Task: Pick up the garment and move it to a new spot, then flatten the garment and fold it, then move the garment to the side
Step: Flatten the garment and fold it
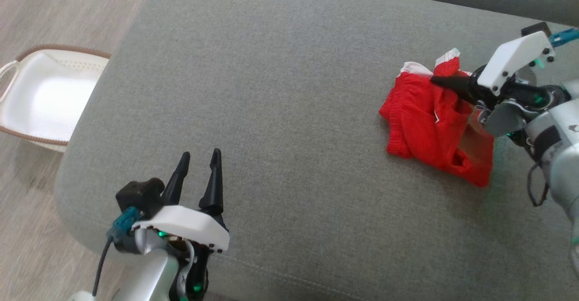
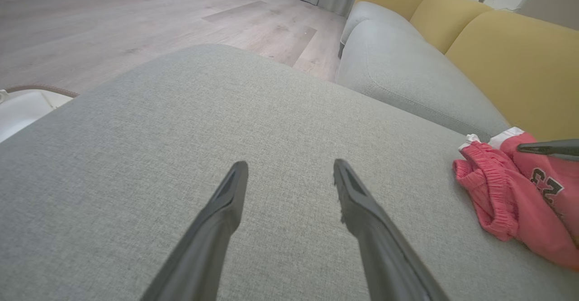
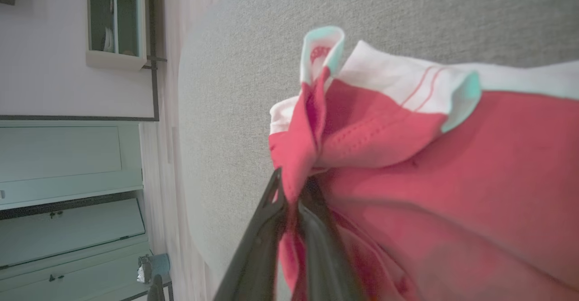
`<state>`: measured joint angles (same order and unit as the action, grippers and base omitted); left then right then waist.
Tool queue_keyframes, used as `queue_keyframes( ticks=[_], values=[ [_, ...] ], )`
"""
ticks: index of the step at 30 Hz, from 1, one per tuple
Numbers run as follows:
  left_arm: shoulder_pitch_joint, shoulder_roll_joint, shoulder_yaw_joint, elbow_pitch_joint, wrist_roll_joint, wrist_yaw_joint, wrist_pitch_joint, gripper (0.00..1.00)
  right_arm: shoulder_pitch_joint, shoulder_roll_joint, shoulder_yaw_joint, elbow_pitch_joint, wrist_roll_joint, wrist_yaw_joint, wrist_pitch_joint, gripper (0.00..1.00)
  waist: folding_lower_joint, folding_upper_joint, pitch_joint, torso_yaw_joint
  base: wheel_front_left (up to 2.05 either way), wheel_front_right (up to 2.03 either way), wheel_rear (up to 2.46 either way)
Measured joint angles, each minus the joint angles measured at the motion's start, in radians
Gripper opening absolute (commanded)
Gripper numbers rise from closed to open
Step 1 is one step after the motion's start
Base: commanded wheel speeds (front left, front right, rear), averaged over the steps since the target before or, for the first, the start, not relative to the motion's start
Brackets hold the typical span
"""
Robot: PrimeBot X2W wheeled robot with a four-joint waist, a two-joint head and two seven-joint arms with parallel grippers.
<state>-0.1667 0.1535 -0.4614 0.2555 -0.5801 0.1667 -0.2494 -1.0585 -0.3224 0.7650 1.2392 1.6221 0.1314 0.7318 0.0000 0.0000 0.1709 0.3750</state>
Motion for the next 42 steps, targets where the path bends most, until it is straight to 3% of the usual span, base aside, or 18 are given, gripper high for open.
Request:
queue_keyframes(
  ticks=[1,2,6,12,17,24,31,36,37,38,39,40,42],
  values=[
    [0.0,-0.003,0.003,0.002,0.003,-0.001,0.0,1.0,0.0,0.006,0.0,0.007,-0.002,0.0,-0.01,0.82,0.0,0.0,0.002,0.002,0.0,0.0,0.0],
    [0.0,-0.005,0.009,0.004,0.008,-0.001,0.0,1.0,0.0,0.011,0.0,0.012,-0.003,0.0,-0.014,1.0,0.0001,0.0,0.003,0.002,0.0,0.0,0.0],
    [0.0,-0.007,0.036,0.006,0.026,-0.01,0.0,1.0,0.001,0.04,-0.019,-0.007,0.011,0.0,-0.03,1.0,0.0,0.0,-0.009,-0.018,0.0,0.0,0.0],
    [0.0,-0.01,0.088,-0.03,0.063,-0.026,0.0,1.0,0.016,0.023,-0.068,-0.183,0.034,0.0,-0.12,1.0,0.0,0.0,-0.034,-0.07,0.0,0.0,0.0],
    [0.009,-0.01,0.122,-0.065,0.102,-0.044,0.0,1.0,0.106,-0.054,-0.121,-0.425,0.023,0.0,-0.281,1.0,0.0,0.0,-0.058,-0.128,0.0,0.0,0.0],
    [0.031,-0.012,0.167,-0.102,0.157,-0.062,0.0,1.0,0.274,-0.198,-0.16,-0.709,-0.123,0.0,-0.594,1.0,0.0,0.0,-0.082,-0.213,0.0,0.0,0.0],
    [0.042,-0.029,0.185,-0.102,0.185,-0.089,0.0,1.0,0.399,-0.229,-0.149,-0.713,-0.284,0.0,-0.802,1.0,0.0,0.0,-0.096,-0.275,0.0,0.0,0.0],
    [0.042,-0.036,0.187,-0.092,0.201,-0.1,0.0,1.0,0.402,-0.171,-0.133,-0.612,-0.343,0.0,-0.858,1.0,0.0,0.0,-0.094,-0.267,0.0,0.0,0.0],
    [0.042,-0.039,0.186,-0.09,0.201,-0.104,0.0,1.0,0.402,-0.156,-0.122,-0.582,-0.37,0.0,-0.872,0.91,0.0,0.0,-0.094,-0.262,0.0,0.0,0.0],
    [0.042,-0.042,0.186,-0.088,0.201,-0.106,0.0,1.0,0.402,-0.14,-0.112,-0.543,-0.411,0.0,-0.895,0.59,0.0,0.0,-0.093,-0.256,0.0,0.0,0.0],
    [0.042,-0.044,0.186,-0.086,0.202,-0.106,0.0,1.0,0.4,-0.125,-0.103,-0.5,-0.454,0.0,-0.918,0.21,0.0,0.0,-0.091,-0.25,0.0,0.0,0.0],
    [0.042,-0.048,0.186,-0.085,0.202,-0.109,0.0,1.0,0.394,-0.112,-0.091,-0.456,-0.499,0.0,-0.934,0.0,0.0,0.0,-0.089,-0.244,0.0,0.0,0.0],
    [0.041,-0.052,0.186,-0.082,0.206,-0.114,0.0,1.0,0.388,-0.094,-0.085,-0.408,-0.539,0.0,-0.943,0.0,0.0,0.0,-0.086,-0.238,0.0,0.0,0.0]
  ],
)
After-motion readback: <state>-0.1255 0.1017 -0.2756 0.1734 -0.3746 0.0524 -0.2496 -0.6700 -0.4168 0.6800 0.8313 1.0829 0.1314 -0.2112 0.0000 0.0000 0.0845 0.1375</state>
